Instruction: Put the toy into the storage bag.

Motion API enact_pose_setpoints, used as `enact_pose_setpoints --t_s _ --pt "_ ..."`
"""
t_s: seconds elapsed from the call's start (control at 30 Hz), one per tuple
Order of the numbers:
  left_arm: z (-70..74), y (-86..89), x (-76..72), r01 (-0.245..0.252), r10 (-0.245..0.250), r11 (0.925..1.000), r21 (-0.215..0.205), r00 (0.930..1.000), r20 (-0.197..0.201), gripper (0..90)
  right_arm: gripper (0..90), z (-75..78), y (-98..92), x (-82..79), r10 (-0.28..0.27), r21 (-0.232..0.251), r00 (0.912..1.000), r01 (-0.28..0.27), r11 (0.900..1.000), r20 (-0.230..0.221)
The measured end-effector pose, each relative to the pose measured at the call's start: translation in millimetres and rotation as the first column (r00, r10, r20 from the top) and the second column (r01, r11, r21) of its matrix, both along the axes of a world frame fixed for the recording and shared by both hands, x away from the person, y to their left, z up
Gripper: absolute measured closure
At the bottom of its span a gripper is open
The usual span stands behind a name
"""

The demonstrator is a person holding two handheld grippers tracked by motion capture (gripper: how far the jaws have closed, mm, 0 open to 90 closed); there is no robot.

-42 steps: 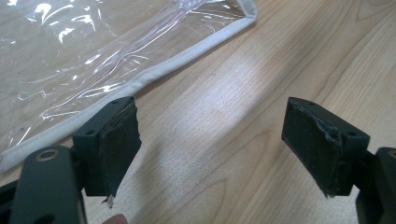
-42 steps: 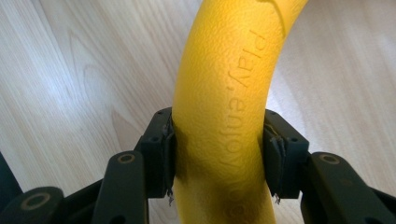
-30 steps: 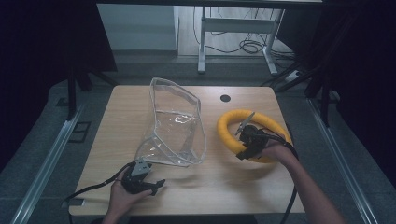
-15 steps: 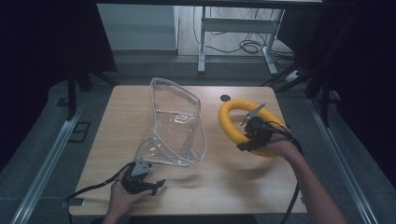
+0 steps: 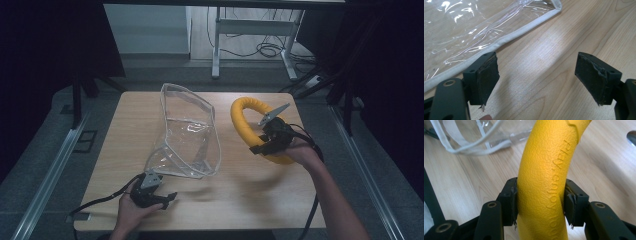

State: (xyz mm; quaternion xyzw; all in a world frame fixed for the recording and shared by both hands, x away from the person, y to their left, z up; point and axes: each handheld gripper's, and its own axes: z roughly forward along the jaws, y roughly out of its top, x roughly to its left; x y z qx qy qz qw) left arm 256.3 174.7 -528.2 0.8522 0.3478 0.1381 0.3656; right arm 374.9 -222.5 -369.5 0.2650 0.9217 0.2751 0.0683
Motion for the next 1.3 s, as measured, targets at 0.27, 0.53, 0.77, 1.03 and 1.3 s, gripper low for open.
enact_pose_setpoints --t_s 0.27,0.53,0.77,1.03,1.3 --pt "-0.1 0.0 0.1 -0.001 0.001 1.0000 0.001 1.0000 0.001 19.1 52.0 14.8 5.0 -0.3 0.003 0.076 0.9989 -0.006 0.997 0.047" --pt "-0.5 -0.2 0.2 0.002 -0.002 1.0000 -0.002 1.0000 -0.004 19.1 52.0 21.2 9.1 0.2 0.008 0.132 0.9987 -0.015 0.991 0.051" --pt "-0.8 -0.2 0.3 0.003 -0.003 1.0000 -0.001 1.0000 -0.003 19.1 52.0 23.3 12.9 1.8 0.011 0.177 0.9983 -0.021 0.984 0.057" --pt "-1.1 -0.5 0.4 0.002 -0.002 1.0000 -0.002 1.0000 -0.003 19.1 51.9 25.2 17.7 3.7 0.019 0.216 0.9982 -0.031 0.976 0.056" --pt "-1.6 -0.7 0.4 0.002 -0.002 1.0000 -0.002 1.0000 -0.004 19.0 52.0 30.0 18.5 4.6 0.018 0.271 0.9982 -0.033 0.962 0.058"
